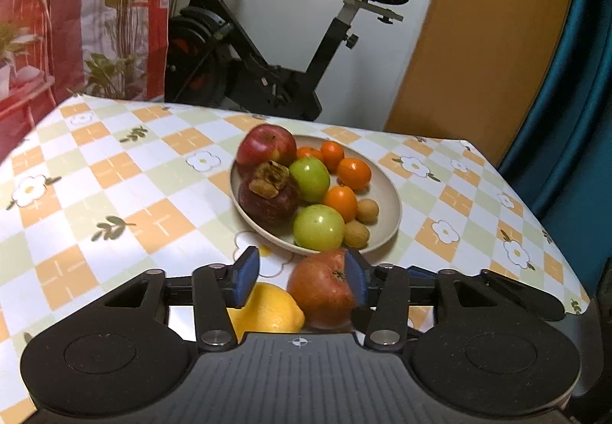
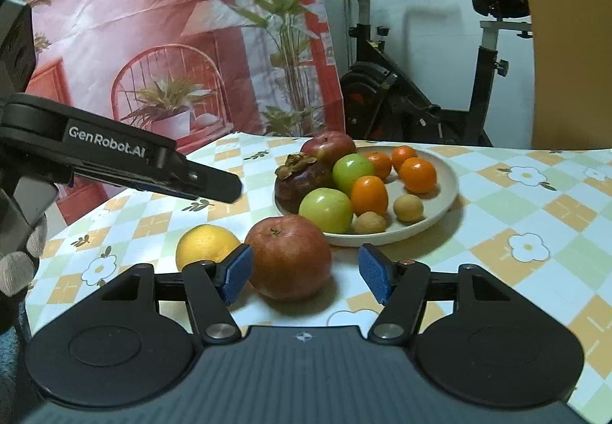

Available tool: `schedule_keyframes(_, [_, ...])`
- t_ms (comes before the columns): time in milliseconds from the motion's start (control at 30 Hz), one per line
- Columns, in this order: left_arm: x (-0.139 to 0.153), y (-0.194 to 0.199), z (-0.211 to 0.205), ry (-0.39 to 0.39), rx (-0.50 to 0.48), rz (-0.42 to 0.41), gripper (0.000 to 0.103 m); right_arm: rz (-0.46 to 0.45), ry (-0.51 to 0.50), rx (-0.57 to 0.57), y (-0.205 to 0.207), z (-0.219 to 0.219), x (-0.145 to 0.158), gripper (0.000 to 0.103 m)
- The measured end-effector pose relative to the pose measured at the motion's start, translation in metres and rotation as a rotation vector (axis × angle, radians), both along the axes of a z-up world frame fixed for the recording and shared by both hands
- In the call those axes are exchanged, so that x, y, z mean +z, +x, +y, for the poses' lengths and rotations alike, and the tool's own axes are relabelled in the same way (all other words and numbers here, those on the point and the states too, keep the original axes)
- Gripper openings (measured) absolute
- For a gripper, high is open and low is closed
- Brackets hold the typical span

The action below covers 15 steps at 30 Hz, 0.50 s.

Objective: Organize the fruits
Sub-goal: 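Move the open left gripper down to the large brownish-red apple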

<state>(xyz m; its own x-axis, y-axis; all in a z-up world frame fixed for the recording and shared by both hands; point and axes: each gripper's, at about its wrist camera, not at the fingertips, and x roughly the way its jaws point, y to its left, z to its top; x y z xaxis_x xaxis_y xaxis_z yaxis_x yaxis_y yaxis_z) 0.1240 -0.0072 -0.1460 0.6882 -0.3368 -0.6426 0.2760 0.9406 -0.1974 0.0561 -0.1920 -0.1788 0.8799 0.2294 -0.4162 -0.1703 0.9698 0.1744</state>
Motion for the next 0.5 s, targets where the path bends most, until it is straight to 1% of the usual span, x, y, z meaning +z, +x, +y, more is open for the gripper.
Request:
schedule_keyframes(100, [-0.005, 0.005, -0.005, -0.004, -0.017, 0.018, 0.056, 0.018, -0.03, 0.009, 0.005, 0.004, -0.002, 0.065])
schedule_keyframes(300, [-0.016, 0.014, -0.019, 0.028, -0.047, 0.034, 0.056, 0.046, -0.068, 0.027, 0.015, 0.011, -0.006, 0.065])
schedule_keyframes(500, [-0.022, 0.02, -0.024, 0.017, -0.062, 0.048, 0.056, 0.063, -0.092, 0.047, 0.023, 0.016, -0.009, 0.065])
